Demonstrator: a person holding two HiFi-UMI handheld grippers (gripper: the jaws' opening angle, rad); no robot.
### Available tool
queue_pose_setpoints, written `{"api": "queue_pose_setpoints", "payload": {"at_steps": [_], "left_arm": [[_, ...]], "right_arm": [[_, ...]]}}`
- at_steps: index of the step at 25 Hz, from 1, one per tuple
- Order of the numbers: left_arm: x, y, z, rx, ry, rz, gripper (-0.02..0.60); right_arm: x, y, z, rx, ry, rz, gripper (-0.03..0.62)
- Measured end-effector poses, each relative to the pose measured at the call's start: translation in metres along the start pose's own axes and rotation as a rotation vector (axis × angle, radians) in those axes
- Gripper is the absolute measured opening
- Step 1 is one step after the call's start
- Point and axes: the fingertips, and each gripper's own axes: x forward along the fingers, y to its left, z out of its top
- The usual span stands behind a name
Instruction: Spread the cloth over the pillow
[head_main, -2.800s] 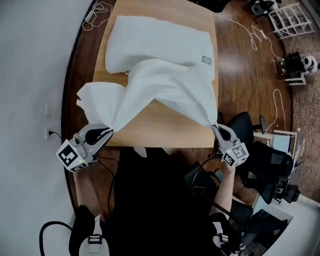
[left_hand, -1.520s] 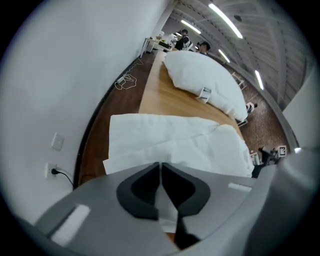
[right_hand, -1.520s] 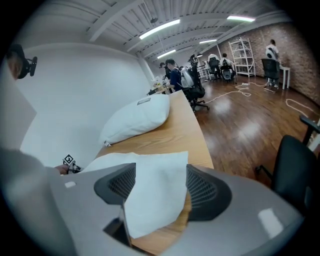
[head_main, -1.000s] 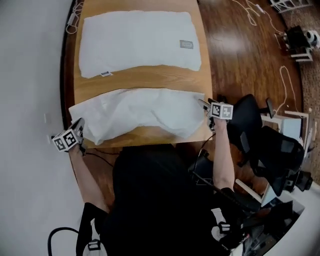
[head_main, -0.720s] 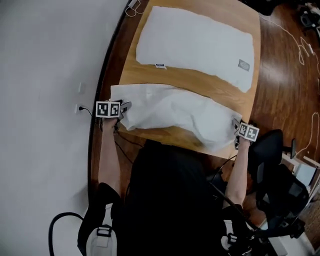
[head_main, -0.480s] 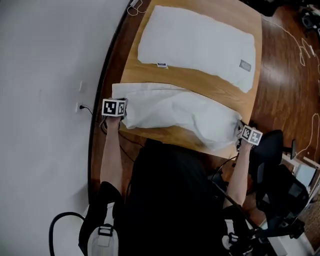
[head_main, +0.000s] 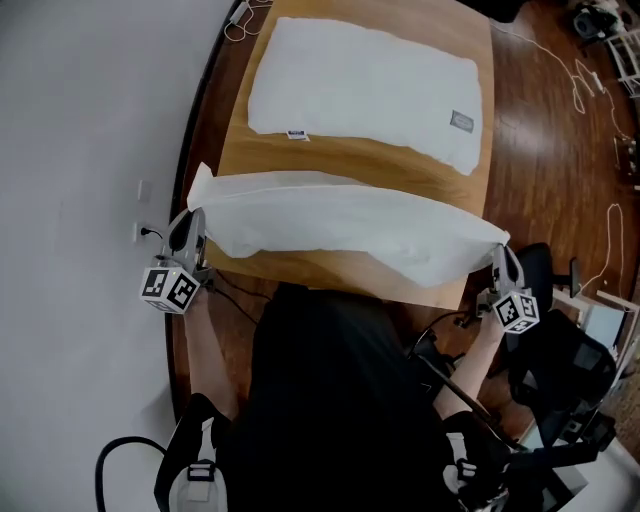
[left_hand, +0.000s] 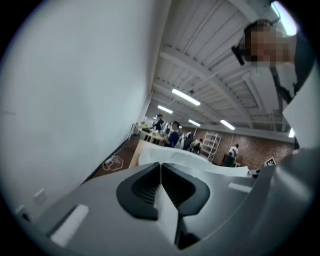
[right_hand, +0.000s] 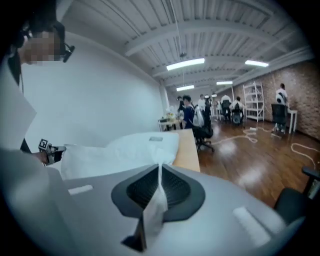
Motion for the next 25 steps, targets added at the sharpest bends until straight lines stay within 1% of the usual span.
{"api": "queue_pose_setpoints", "payload": {"at_steps": [2,4,6,8,10,12,14,16,18,21,25], "left_arm": [[-0.013,-0.016,0.043,-0.018,-0.119,-0.065,0.014],[-0.03,-0.032,0.092,0.014,-0.249,-0.134,0.012],[-0.048,-0.051,0.145,0.089,-0.372,-0.208,0.012],[-0.063,-0.071,0.197,0.188,-0.474,-0.275,0.012],[-0.08,-0.09,0.244,0.286,-0.564,-0.328,0.012],[-0.099,-0.106,0.286,0.37,-0.65,-0.375,0.012],[-0.12,-0.117,0.317,0.402,-0.741,-0.441,0.012],[-0.136,-0.12,0.338,0.401,-0.827,-0.494,0.012],[-0.142,-0.117,0.348,0.384,-0.878,-0.519,0.012],[-0.138,-0.106,0.349,0.316,-0.894,-0.54,0.012],[-0.126,-0.09,0.332,0.243,-0.865,-0.548,0.012]], "right_arm": [[-0.03,0.008,0.048,-0.052,-0.145,0.026,0.018],[-0.059,0.021,0.097,-0.094,-0.285,0.062,0.018],[-0.091,0.034,0.139,-0.119,-0.414,0.086,0.018],[-0.12,0.048,0.175,-0.144,-0.516,0.1,0.017],[-0.143,0.064,0.203,-0.181,-0.565,0.105,0.017],[-0.159,0.085,0.225,-0.222,-0.586,0.113,0.017],[-0.175,0.105,0.243,-0.25,-0.616,0.127,0.017],[-0.189,0.121,0.257,-0.264,-0.652,0.132,0.017],[-0.204,0.13,0.266,-0.271,-0.681,0.125,0.017],[-0.222,0.147,0.275,-0.28,-0.697,0.112,0.017],[-0.238,0.154,0.273,-0.28,-0.675,0.073,0.017]]}}
